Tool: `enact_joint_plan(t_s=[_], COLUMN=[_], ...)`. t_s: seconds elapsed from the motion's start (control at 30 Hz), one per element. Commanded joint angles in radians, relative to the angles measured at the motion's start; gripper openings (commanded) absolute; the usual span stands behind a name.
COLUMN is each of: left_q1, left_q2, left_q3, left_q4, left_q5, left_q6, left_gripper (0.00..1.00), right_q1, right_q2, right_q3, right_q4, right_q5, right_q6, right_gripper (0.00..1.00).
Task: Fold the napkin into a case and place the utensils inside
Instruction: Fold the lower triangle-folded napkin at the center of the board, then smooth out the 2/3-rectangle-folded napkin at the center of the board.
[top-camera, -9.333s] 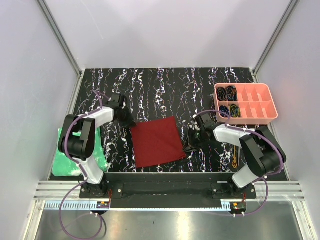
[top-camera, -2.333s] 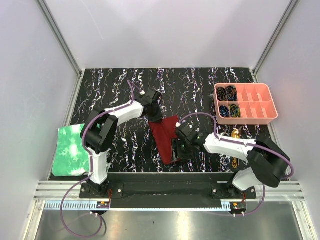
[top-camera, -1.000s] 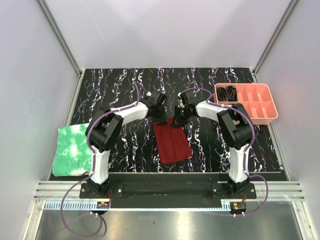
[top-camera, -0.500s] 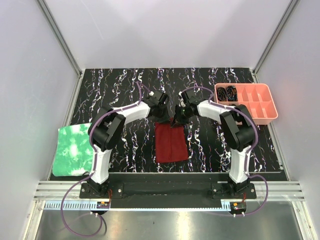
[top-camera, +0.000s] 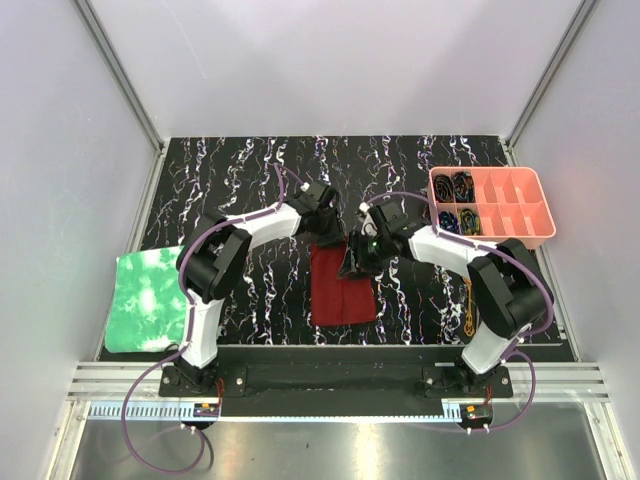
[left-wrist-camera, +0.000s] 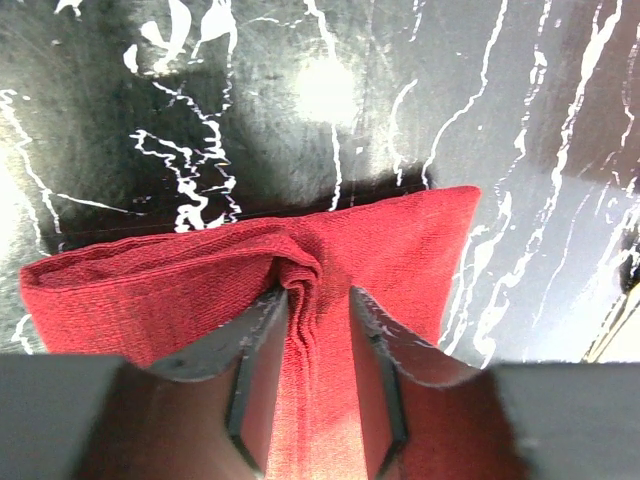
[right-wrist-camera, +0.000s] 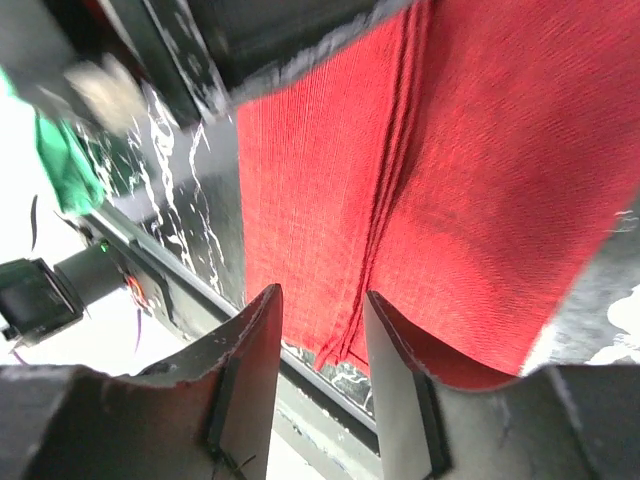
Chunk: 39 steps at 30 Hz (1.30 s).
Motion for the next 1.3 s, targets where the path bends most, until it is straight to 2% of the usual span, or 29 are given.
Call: enact_joint_plan(t_s=[0.0, 0.23, 0.33, 0.47, 0.5, 0.57, 0.7, 0.8, 0.83, 0.87, 0.97, 1.03, 1.27], left_q1=[-0.007, -0.007, -0.004, 0.010, 0.017, 0.026, 0.058, 0.088, 0.095, 0.106, 0.144, 0.152, 0.163], left_q2=[-0.026, -0.066, -0.084, -0.138, -0.147, -0.172, -0.251, -0.279, -0.285, -0.285, -0.275, -0.252, -0.201], left_q3=[-0.007, -0.019, -0.018, -0.025, -0.027, -0.031, -0.056, -0.088, -0.096, -0.106, -0.134, -0.134, -0.085], left_q4=[0.032, 0.029, 0.022, 0.013, 0.011, 0.002, -0.023, -0.030, -0.030, -0.029, -0.018, -0.007, -0.006], left_q5=[0.031, 0.046, 0.055, 0.086, 0.095, 0.111, 0.109, 0.075, 0.074, 0.077, 0.089, 0.101, 0.111], left_q6=[0.011, 0.017, 0.023, 0.037, 0.042, 0.049, 0.083, 0.111, 0.115, 0.121, 0.131, 0.134, 0.123], left_gripper=[0.39, 0.47, 0.52, 0.63, 0.64, 0.65, 0.65, 0.60, 0.55, 0.52, 0.43, 0.36, 0.28], right_q1=[0.034, 0.034, 0.034, 0.031, 0.030, 0.028, 0.019, 0.008, 0.006, 0.000, -0.016, -0.030, -0.058], right_q2=[0.023, 0.077, 0.110, 0.126, 0.129, 0.130, 0.126, 0.118, 0.117, 0.115, 0.146, 0.187, 0.328], right_q3=[-0.022, -0.056, -0.054, -0.042, -0.036, -0.028, -0.005, 0.019, 0.027, 0.036, 0.096, 0.157, 0.361], right_q4=[0.098, 0.164, 0.171, 0.172, 0.172, 0.172, 0.161, 0.146, 0.139, 0.126, 0.096, 0.074, -0.024], right_q5=[-0.037, -0.034, -0.018, 0.003, 0.003, 0.002, 0.005, 0.011, 0.014, 0.017, 0.020, 0.013, 0.040], right_q6=[0.028, 0.034, 0.033, 0.027, 0.027, 0.027, 0.026, 0.022, 0.017, 0.008, -0.015, -0.036, -0.098], right_gripper=[0.47, 0.46, 0.38, 0.27, 0.21, 0.16, 0.14, 0.18, 0.22, 0.34, 0.43, 0.45, 0.46])
